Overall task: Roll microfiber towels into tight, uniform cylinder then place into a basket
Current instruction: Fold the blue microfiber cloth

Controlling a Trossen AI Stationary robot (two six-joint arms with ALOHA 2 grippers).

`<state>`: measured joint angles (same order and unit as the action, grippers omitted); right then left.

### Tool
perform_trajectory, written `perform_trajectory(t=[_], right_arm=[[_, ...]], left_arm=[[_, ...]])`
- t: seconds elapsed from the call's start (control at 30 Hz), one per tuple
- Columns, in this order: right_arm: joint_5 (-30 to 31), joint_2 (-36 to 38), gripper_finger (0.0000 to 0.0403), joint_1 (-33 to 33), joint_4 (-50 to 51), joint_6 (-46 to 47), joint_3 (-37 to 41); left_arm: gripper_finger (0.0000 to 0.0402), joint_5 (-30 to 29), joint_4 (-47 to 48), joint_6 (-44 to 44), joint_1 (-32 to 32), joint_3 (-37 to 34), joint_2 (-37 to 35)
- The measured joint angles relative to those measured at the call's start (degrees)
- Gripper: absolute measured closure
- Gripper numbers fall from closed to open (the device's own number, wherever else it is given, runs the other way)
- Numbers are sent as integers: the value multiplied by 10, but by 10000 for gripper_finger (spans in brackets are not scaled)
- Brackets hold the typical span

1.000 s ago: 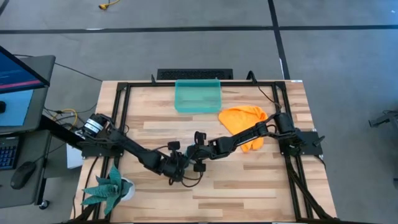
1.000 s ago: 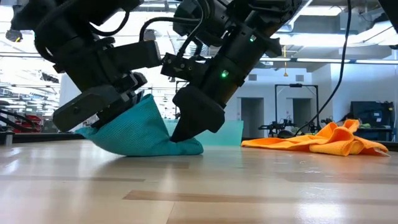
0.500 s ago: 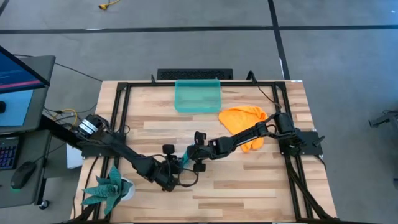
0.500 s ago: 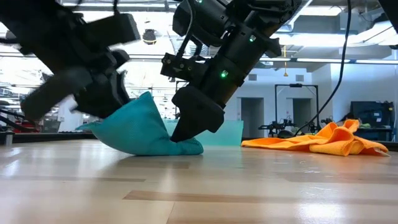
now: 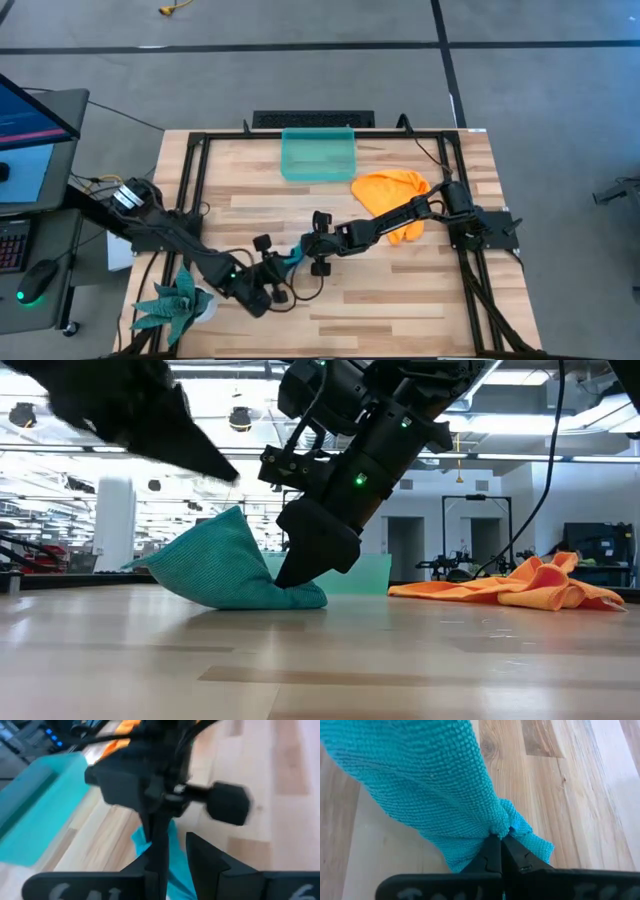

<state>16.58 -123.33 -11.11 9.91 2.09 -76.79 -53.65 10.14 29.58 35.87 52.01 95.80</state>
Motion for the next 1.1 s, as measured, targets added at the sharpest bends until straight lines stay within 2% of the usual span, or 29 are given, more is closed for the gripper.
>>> perform_trajectory(t=[0.2,0.33,0.6,0.77,0.97,1.1], right_arm=[[0,0,394,0,-1,0,0],[0,0,394,0,0,-1,0],[0,0,394,0,0,0,0],[0,0,394,0,0,0,0],[1,0,394,0,-1,0,0],[3,0,388,0,-1,0,0]], left_arm=[[343,27,-48,-10,-53,0,45],[343,60,-35,29,-68,0,46],[343,109,31,171,-53,0,46],[343,116,45,209,-47,0,46],[343,174,66,259,-47,0,46],[343,189,87,298,-45,0,46]])
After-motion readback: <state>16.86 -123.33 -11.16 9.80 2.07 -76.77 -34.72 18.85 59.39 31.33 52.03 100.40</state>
